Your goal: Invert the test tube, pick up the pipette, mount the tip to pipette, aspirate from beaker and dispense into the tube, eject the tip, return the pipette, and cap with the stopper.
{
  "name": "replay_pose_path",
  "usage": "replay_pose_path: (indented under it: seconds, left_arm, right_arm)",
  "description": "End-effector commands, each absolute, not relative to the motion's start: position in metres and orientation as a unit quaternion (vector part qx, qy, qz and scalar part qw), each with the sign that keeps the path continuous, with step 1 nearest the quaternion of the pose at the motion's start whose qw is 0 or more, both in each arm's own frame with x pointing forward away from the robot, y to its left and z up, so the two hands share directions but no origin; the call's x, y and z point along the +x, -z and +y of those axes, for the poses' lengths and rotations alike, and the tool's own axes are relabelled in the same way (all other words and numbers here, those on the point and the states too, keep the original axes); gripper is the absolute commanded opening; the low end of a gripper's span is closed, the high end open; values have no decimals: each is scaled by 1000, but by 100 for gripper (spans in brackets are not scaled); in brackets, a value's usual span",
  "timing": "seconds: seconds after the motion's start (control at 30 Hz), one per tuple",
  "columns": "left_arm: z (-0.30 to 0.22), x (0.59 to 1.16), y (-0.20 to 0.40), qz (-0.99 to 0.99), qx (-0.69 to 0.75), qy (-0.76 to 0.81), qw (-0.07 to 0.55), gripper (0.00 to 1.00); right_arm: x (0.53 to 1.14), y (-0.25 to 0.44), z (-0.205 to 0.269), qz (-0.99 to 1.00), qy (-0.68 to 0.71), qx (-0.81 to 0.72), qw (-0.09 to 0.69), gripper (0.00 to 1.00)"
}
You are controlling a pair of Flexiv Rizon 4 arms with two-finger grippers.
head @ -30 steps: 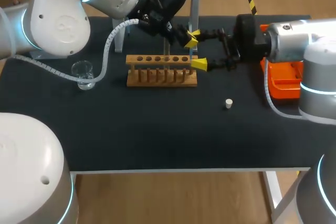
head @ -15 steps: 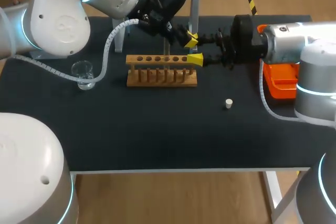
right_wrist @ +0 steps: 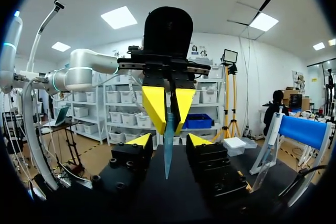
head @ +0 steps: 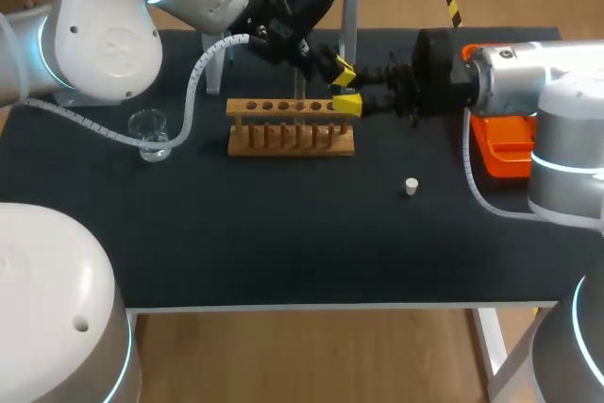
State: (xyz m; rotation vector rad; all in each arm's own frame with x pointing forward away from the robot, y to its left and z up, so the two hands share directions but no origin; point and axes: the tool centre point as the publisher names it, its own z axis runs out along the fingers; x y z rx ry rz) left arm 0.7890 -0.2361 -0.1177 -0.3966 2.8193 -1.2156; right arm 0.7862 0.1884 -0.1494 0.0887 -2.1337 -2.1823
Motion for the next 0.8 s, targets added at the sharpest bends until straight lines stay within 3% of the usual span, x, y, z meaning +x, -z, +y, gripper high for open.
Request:
replay_pose_path:
  seconds: [0.03,0.4,0.5,0.77,0.8]
  left_arm:
    - [-235,789,116,911,-128,390,22,0]
    - [-235,789,116,911,-128,390,22,0]
    - [-235,789,116,911,-128,390,22,0]
    - [-235,789,116,911,-128,390,22,0]
    - [-235,789,116,911,-128,390,22,76]
  right_arm:
    - [786,149,188,-698,714,31,45,31]
    - [785,151,186,-698,714,27,47,17]
    - [785,151,185,-698,715,27,47,0]
    - [785,151,184,-697,715,30,49,0]
    - [785,151,184,-697,715,30,49,0]
